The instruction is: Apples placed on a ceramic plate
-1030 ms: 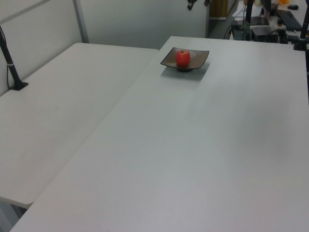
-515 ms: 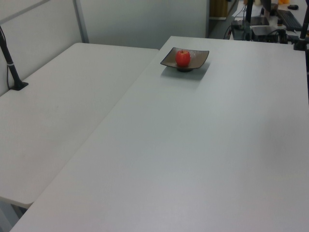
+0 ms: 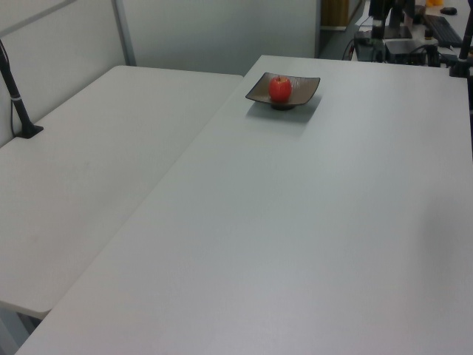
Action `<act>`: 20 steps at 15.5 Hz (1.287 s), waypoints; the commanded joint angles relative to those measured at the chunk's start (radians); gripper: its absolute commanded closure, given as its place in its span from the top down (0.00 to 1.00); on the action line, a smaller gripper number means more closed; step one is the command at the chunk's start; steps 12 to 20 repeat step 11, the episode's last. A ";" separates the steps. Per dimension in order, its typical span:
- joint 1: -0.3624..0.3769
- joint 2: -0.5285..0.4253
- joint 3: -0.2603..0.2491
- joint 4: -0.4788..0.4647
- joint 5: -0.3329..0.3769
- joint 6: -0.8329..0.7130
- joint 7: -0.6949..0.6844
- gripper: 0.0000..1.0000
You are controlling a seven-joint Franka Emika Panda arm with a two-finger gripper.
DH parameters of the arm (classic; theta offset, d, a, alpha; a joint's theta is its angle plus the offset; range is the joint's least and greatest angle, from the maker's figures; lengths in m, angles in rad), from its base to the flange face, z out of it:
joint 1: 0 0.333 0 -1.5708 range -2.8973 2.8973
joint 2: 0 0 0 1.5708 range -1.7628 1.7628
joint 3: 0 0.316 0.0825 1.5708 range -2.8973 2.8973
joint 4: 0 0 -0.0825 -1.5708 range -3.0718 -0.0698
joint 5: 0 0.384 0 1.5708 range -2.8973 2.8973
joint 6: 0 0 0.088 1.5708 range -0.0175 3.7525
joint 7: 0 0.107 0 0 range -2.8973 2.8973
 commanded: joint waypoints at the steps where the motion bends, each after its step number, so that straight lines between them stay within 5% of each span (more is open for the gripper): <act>1: 0.000 0.047 -0.015 -0.030 0.019 0.150 -0.160 1.00; 6: -0.041 0.105 -0.019 -0.012 0.021 0.245 -0.311 1.00; 20: -0.041 0.104 -0.019 -0.010 0.019 0.238 -0.317 1.00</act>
